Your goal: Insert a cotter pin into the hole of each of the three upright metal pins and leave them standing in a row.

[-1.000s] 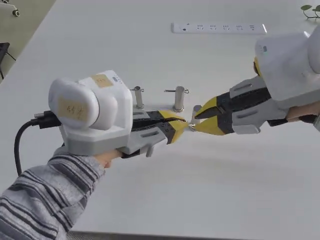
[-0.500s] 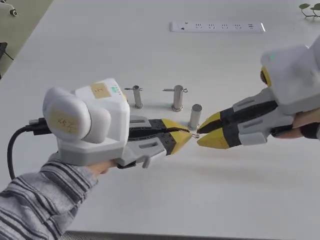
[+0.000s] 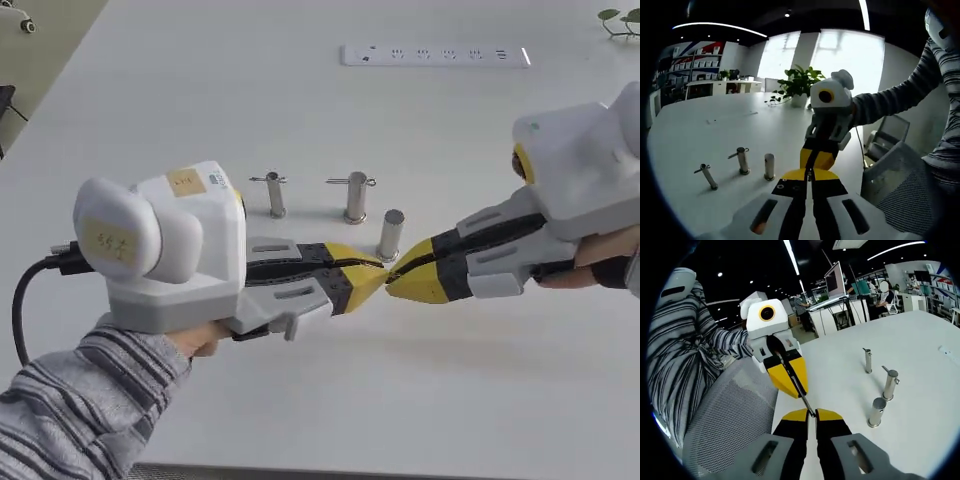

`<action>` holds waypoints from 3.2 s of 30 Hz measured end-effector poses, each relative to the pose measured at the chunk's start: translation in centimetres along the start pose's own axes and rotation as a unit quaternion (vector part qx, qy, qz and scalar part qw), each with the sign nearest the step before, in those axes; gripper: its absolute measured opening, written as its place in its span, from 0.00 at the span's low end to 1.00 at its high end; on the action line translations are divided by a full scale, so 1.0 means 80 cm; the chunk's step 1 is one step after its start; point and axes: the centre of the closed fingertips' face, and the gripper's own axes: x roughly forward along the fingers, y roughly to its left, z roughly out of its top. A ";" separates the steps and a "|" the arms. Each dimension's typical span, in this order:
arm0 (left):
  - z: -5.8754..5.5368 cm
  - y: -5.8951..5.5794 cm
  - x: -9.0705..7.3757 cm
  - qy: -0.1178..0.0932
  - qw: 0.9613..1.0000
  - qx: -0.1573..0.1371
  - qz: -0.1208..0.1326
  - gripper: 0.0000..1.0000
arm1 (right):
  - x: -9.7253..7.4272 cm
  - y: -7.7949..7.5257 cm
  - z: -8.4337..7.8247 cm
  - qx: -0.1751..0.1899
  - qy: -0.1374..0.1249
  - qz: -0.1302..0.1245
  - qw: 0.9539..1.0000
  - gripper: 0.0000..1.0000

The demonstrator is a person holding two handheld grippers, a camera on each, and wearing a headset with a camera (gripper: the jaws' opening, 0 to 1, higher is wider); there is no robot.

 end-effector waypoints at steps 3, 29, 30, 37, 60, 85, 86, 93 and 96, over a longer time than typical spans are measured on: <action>-0.003 0.000 -0.001 0.003 1.000 -0.005 -0.001 0.00 | -0.001 0.000 0.001 -0.011 0.006 -0.001 1.000 0.00; -0.003 0.016 0.005 0.000 0.999 0.016 0.049 0.08 | -0.013 -0.022 -0.009 -0.178 0.093 -0.064 0.978 0.00; -0.003 0.018 0.005 -0.001 0.998 0.017 0.053 0.10 | -0.015 -0.025 -0.010 -0.178 0.096 -0.069 0.977 0.00; -0.007 0.033 0.011 0.001 0.996 0.030 0.089 0.22 | -0.032 -0.058 -0.018 -0.170 0.112 -0.112 0.973 0.00; -0.020 0.084 0.057 0.012 0.985 0.032 0.169 0.30 | -0.059 -0.110 -0.045 -0.171 0.149 -0.149 0.962 0.00; -0.048 0.103 0.097 0.044 0.982 0.001 0.184 0.17 | -0.058 -0.128 -0.055 -0.185 0.170 -0.141 0.958 0.00; -0.048 0.103 0.098 0.044 0.982 0.000 0.185 0.17 | -0.059 -0.128 -0.055 -0.185 0.170 -0.141 0.957 0.00; -0.048 0.111 0.101 0.041 0.980 -0.012 0.196 0.14 | -0.058 -0.132 -0.055 -0.187 0.172 -0.140 0.957 0.00; -0.048 0.110 0.102 0.041 0.980 -0.014 0.193 0.13 | -0.057 -0.132 -0.053 -0.189 0.172 -0.140 0.957 0.00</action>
